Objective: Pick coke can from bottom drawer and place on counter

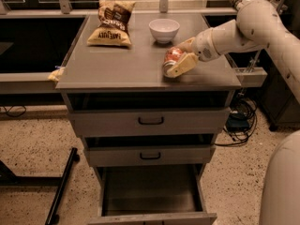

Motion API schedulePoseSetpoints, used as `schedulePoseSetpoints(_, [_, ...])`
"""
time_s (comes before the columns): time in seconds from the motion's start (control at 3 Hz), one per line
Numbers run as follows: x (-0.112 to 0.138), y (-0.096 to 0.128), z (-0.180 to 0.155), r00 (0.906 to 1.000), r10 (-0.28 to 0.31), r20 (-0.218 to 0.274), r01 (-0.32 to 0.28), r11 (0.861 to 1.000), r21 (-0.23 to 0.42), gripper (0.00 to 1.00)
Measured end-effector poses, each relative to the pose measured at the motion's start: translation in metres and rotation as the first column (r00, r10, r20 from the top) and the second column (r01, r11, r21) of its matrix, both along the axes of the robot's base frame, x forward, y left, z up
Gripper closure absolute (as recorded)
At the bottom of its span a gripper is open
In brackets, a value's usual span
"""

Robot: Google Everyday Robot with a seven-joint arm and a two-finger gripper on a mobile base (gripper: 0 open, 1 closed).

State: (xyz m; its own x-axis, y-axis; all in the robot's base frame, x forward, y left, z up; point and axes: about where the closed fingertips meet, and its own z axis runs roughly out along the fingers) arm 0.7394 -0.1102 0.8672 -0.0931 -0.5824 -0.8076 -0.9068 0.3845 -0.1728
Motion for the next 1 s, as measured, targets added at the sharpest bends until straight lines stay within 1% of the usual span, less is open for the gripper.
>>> schedulePoseSetpoints(0.33, [0.0000, 0.0000, 0.0000, 1.0000, 0.000, 0.000, 0.000, 1.000, 0.000, 0.12])
schedulePoseSetpoints(0.67, [0.0000, 0.0001, -0.0001, 1.0000, 0.000, 0.000, 0.000, 1.000, 0.000, 0.00])
schedulePoseSetpoints(1.0, [0.0000, 0.0001, -0.0001, 1.0000, 0.000, 0.000, 0.000, 1.000, 0.000, 0.00])
